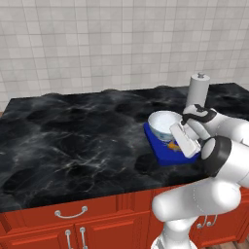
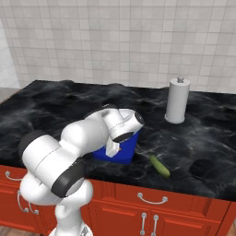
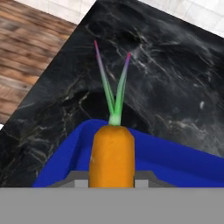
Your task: Place the two vegetables and bowl onto the tray for setting up a vegetable dip station.
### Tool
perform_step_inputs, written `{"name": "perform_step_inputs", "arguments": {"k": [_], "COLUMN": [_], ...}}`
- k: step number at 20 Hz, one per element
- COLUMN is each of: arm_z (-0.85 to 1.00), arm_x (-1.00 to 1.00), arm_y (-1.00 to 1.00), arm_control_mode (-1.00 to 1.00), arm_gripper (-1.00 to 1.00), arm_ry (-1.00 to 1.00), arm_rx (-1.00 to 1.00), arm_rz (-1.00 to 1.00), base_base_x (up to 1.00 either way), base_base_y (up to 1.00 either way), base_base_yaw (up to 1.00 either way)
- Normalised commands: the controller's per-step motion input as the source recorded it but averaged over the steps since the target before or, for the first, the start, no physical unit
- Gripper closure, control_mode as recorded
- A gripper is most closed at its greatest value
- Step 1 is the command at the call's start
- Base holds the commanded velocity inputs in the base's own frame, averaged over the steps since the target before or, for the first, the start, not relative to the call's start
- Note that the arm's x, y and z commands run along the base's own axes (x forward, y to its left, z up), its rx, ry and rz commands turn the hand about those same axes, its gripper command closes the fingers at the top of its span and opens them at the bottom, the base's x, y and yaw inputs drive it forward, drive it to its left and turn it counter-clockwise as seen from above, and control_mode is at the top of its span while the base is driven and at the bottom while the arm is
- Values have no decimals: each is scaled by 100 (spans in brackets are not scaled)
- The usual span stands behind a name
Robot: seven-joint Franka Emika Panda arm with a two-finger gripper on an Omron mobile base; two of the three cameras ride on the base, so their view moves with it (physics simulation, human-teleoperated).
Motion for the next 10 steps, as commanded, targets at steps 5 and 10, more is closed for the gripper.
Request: {"name": "perform_step_inputs", "arguments": {"k": [5, 10], "arm_z": [-3, -3], "arm_x": [6, 0], "arm_y": [-5, -3], "arm_control_mode": [-100, -100], "arm_gripper": [100, 100], "arm_ry": [-1, 0], "arm_rx": [2, 4], "arm_rz": [0, 0], "base_base_x": [0, 0], "base_base_y": [0, 0], "base_base_yaw": [0, 0]}}
